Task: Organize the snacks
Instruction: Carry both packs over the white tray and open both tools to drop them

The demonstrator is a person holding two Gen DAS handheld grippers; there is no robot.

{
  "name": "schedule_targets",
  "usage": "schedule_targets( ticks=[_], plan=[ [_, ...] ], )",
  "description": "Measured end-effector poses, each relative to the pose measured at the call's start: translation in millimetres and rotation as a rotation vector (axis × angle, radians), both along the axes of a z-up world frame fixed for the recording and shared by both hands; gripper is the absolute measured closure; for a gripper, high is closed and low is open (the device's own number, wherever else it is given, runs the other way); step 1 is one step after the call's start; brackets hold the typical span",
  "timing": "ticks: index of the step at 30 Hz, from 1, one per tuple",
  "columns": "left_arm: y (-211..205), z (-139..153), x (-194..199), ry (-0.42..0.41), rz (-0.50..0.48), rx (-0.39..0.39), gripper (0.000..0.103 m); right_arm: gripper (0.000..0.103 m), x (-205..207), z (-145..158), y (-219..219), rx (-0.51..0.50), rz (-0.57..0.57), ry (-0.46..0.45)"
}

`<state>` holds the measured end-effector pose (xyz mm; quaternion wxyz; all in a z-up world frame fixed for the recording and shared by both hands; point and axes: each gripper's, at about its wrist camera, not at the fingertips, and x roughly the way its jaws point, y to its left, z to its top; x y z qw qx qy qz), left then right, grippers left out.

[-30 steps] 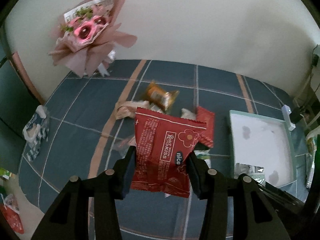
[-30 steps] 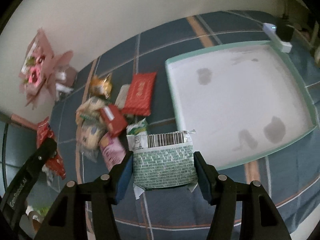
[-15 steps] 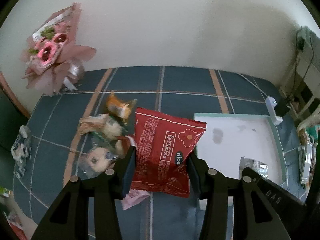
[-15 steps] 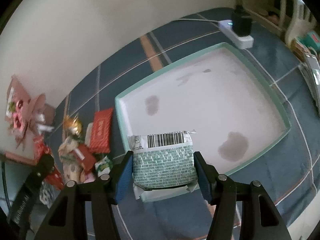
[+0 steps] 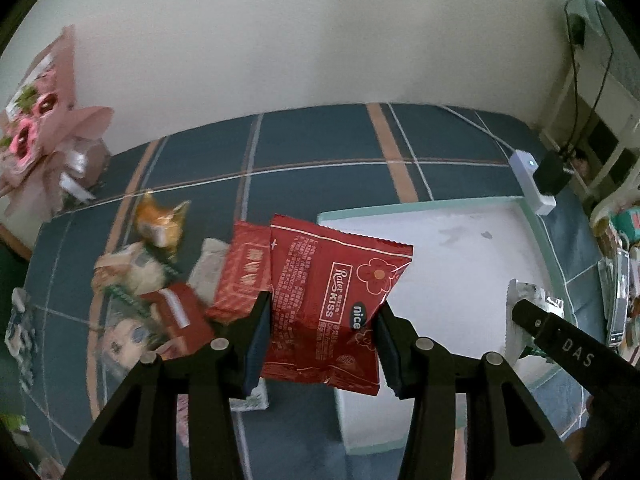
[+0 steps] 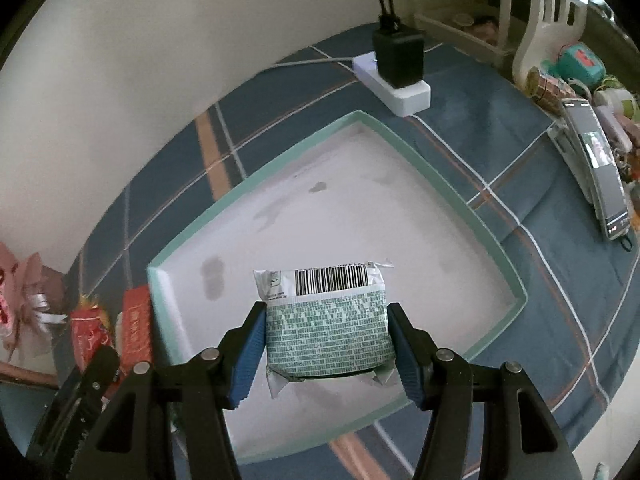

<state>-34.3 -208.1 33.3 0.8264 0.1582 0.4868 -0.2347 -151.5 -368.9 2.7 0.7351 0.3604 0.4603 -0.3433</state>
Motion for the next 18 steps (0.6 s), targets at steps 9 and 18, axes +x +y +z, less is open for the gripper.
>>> schedule_targets(
  ticks=[9, 18],
  plan=[
    [-42.0, -25.8, 9.8, 0.028, -0.053, -0.006, 0.053, 0.041, 2.4, -6.6, -32.7, -0.003, -0.038, -0.005],
    [-76.7, -32.7, 18.7, 0.021, -0.089, -0.026, 0.053, 0.041, 6.5, -8.9, -45.2, -0.033, -0.035, 0.002]
  ],
)
